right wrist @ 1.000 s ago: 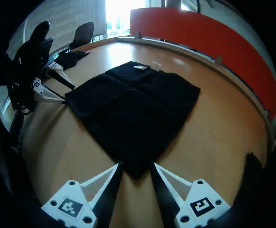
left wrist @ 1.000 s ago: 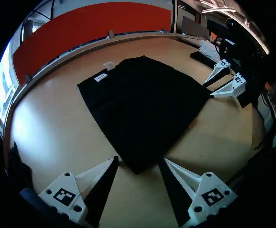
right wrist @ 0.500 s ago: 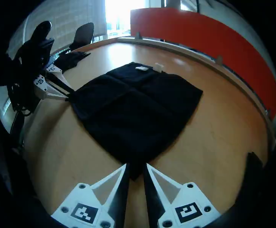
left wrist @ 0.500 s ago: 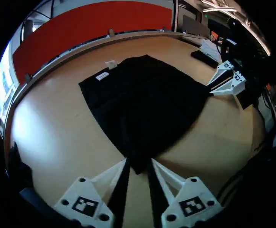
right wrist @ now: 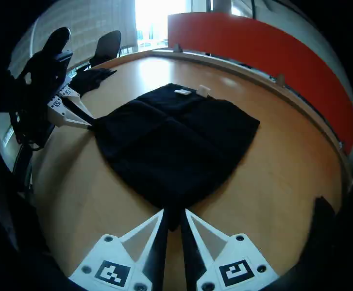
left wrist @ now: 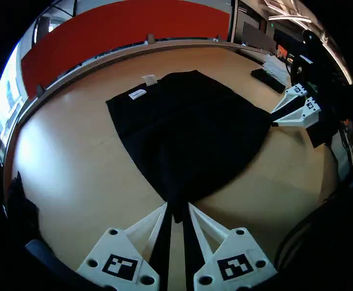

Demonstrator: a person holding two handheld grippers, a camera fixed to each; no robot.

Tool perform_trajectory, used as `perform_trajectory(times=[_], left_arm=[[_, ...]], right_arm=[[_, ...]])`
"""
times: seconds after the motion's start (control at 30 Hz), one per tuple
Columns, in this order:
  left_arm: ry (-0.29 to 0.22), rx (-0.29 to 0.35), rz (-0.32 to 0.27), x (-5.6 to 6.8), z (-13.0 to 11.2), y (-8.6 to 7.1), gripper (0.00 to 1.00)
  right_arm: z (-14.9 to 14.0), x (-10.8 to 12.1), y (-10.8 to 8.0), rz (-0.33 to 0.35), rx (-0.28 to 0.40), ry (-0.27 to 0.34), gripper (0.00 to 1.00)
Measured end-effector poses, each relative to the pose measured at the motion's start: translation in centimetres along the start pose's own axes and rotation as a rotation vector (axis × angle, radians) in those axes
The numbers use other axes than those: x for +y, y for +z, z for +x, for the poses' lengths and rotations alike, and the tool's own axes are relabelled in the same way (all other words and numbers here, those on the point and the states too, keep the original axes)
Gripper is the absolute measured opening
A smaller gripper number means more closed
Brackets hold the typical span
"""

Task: Fold towel

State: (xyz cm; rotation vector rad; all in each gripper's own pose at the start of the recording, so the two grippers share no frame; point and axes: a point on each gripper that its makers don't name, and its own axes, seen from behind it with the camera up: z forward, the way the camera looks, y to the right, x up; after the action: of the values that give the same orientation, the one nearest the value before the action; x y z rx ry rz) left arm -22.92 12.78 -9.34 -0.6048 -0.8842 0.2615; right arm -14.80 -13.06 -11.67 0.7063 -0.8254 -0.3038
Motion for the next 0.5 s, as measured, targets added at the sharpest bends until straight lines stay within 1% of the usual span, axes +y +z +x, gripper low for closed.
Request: perform_trajectory(times=[0.2,0.5], left_arm=[[-0.014,0.011,0.005,0.1,0.6,-0.9,0.14],[-0.052,0.046,0.021,0.1,2.5,-3.3,0.14]], right_arm=[[1.0,0.1,-0.7,-0.002,0.021,0.012,0.16],[3.4,0.1,-2.5,-0.021,0.065,0.0,0.16]])
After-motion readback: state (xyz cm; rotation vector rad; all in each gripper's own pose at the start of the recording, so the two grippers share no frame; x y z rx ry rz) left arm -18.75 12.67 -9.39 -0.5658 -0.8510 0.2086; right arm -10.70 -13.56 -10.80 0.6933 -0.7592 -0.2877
